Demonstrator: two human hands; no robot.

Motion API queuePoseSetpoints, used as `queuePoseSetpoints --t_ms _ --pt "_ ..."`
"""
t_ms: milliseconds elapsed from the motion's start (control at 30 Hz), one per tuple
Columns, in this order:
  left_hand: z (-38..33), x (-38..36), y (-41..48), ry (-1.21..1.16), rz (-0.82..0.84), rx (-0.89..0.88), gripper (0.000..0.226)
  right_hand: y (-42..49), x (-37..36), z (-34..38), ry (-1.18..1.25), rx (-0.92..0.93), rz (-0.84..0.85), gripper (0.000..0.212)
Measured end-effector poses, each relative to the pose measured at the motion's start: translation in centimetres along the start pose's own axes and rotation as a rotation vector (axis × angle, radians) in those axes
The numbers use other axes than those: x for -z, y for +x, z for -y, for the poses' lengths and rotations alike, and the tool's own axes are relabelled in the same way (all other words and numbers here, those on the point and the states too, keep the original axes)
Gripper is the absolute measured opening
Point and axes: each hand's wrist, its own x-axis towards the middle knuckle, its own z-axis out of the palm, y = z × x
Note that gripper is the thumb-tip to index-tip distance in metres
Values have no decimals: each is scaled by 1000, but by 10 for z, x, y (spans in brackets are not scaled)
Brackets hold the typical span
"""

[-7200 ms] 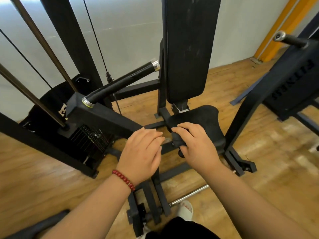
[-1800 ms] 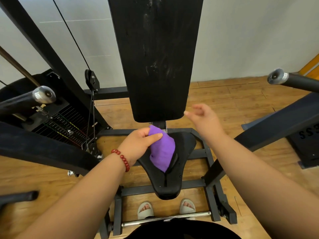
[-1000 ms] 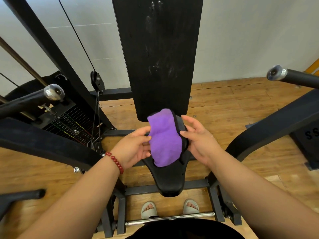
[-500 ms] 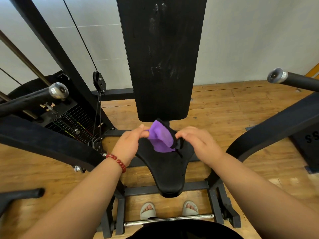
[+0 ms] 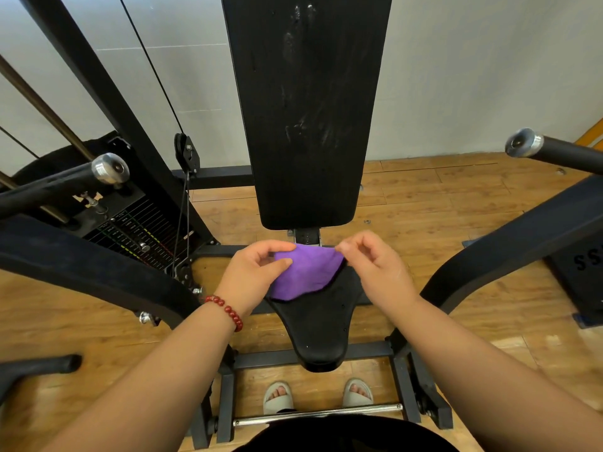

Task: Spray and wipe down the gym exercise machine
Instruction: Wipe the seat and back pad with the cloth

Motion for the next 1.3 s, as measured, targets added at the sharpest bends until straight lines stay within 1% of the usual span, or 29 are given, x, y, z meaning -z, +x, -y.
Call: queuePoseSetpoints --t_ms 33,100,133,167,233,300,333,367,433,500,533,600,633,667,700,733,767,833,867,933,1000,1033,1067,1133,1167,1200,1233,1267,1300 --pt "-1 -1 0 -11 8 8 27 3 -2 3 -50 -54 10 16" --pt "-2 -3 0 -74 24 22 27 7 -6 7 -109 -193 131 40" --pt "-3 -4 0 -112 34 38 29 9 -8 7 -100 -273 195 41" --pt "-3 -4 1 -147 44 67 31 10 -11 7 -62 -336 229 34" --pt "-2 -4 3 -218 100 163 41 10 -15 7 53 -406 200 22" --pt "2 -3 5 -241 210 257 57 11 -19 3 133 -432 128 23" --pt "4 -3 6 -203 245 272 62 12 -20 1 144 -441 99 24" --pt "6 -3 6 -154 251 273 64 12 -21 0 157 -454 85 23" --pt "11 -3 6 -122 184 260 65 12 -21 -4 254 -494 90 24" --pt "16 -3 7 -153 127 256 64 11 -20 -9 378 -531 138 51" --pt "18 -4 6 -173 122 259 61 11 -21 -11 390 -522 141 64" --pt "21 -6 5 -215 144 258 58 12 -24 -16 400 -494 79 68" --pt "22 -8 5 -223 154 253 58 12 -26 -17 430 -516 44 72" --pt "23 -8 4 -223 159 247 59 12 -28 -20 477 -559 29 79" --pt "24 -9 4 -227 160 242 62 13 -31 -22 506 -611 23 89" --pt "26 -9 4 -245 162 240 66 13 -32 -23 510 -649 27 92" --pt "28 -9 5 -277 166 245 73 13 -33 -23 485 -676 33 84" --pt "31 -8 7 -369 172 266 84 15 -33 -21 437 -683 21 52" --pt "31 -8 8 -433 174 275 86 15 -32 -20 427 -655 9 43" --pt "30 -6 9 -592 173 302 80 15 -29 -17 349 -532 20 37" --pt "26 -3 10 -726 185 348 69 13 -25 -13 118 -351 105 32" --pt "25 -2 10 -758 197 366 63 13 -23 -11 35 -298 134 29" --pt "23 -2 10 -776 202 382 54 13 -21 -11 33 -286 157 27" --pt "24 -2 13 -774 165 433 37 14 -16 -10 196 -338 217 34" --pt "25 -2 15 -763 127 455 39 15 -15 -10 328 -388 258 35" --pt "26 -3 18 -749 89 473 43 15 -15 -10 432 -427 292 29" --pt "29 -5 21 -705 66 474 41 16 -16 -11 506 -455 293 21" --pt "29 -7 23 -647 66 461 32 16 -18 -13 494 -471 262 23" --pt "33 -9 25 -543 84 437 20 16 -22 -17 417 -483 202 25"
